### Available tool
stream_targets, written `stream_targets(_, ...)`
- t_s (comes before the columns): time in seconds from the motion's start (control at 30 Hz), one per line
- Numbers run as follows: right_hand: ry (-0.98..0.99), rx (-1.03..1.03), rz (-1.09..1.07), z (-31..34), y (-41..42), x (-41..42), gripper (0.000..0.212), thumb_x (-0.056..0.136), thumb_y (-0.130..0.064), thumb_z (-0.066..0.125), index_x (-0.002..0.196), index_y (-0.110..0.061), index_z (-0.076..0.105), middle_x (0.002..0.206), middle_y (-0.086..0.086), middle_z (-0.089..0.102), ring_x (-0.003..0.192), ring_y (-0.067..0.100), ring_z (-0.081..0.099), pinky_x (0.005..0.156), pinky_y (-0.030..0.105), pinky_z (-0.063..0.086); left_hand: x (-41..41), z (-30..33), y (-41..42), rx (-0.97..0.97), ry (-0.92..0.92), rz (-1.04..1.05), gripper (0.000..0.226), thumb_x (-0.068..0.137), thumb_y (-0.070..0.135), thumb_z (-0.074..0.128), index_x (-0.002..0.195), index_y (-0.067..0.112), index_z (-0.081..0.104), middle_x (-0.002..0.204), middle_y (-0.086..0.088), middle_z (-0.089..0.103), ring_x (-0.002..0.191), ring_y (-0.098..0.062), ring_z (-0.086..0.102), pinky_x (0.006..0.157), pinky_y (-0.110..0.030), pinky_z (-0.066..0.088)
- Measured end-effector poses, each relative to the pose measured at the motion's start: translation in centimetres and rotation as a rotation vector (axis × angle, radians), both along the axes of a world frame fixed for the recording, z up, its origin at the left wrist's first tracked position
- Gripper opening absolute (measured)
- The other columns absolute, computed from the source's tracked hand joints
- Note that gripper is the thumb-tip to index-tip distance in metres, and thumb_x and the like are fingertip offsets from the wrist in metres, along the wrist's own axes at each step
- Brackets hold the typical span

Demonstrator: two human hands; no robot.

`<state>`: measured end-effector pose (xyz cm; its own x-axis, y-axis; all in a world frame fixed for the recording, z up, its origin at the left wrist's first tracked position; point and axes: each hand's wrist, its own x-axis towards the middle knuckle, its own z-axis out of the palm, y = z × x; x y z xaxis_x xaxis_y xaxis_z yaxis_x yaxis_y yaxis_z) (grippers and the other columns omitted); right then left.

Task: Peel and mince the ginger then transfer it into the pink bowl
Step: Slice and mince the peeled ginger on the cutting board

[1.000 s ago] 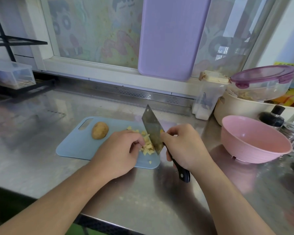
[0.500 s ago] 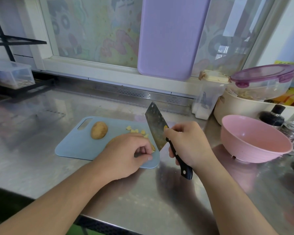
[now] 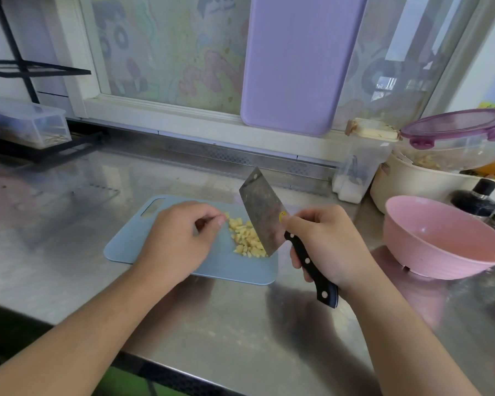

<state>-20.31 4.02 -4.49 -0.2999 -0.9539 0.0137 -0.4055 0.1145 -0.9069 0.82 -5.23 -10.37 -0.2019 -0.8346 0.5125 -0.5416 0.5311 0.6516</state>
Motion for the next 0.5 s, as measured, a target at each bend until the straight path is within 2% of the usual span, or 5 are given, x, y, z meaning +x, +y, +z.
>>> stream_targets(0.03,-0.009,0.008,0.012,0.0,0.0,0.2,0.034,0.101,-0.021,0.060,0.072,-0.004,0.067,0.052,0.019,0.060,0.037,0.024,0.044,0.039,0.026,0.040,0.5,-0.1,0.0,0.001,-0.012,0.018,0.006,0.091,0.025,0.077,0.090,0.030,0.077,0.084,0.014,0.070,0.082,-0.003,0.060,0.073,-0.014,0.044)
stream_targets(0.1,-0.024,0.028,0.041,-0.1,0.0,0.6,0.036,0.101,-0.021,0.060,0.068,-0.007,0.066,0.052,0.020,0.059,0.038,0.024,0.043,0.039,0.025,0.039,1.4,-0.6,-0.1,0.024,-0.094,0.036,0.014,0.086,0.033,0.081,0.097,0.035,0.072,0.091,0.018,0.064,0.087,-0.003,0.060,0.080,-0.024,0.050)
stream_targets(0.23,-0.010,0.080,0.094,-0.6,0.1,1.4,0.033,0.100,-0.023,0.061,0.072,-0.005,0.063,0.052,0.018,0.060,0.039,0.024,0.043,0.041,0.025,0.039,2.3,-1.2,0.1,0.068,-0.295,0.061,0.008,0.091,0.042,0.069,0.097,0.038,0.065,0.097,0.018,0.057,0.091,-0.004,0.057,0.082,-0.036,0.054)
stream_targets(0.33,0.001,0.116,0.123,-0.9,0.1,2.0,0.034,0.103,-0.025,0.059,0.077,-0.003,0.062,0.052,0.018,0.061,0.036,0.024,0.045,0.041,0.023,0.038,2.4,-1.2,0.3,0.049,-0.254,0.098,0.001,0.094,0.034,0.069,0.094,0.034,0.067,0.093,0.017,0.059,0.089,-0.008,0.058,0.082,-0.038,0.054)
stream_targets(0.5,0.081,0.145,0.134,-1.4,-0.1,2.7,0.034,0.104,-0.026,0.054,0.084,0.001,0.061,0.051,0.014,0.061,0.033,0.023,0.046,0.042,0.024,0.039,2.8,-1.2,0.5,-0.022,-0.126,0.122,0.013,0.090,0.021,0.073,0.094,0.032,0.067,0.093,0.021,0.059,0.089,-0.005,0.058,0.082,-0.035,0.053)
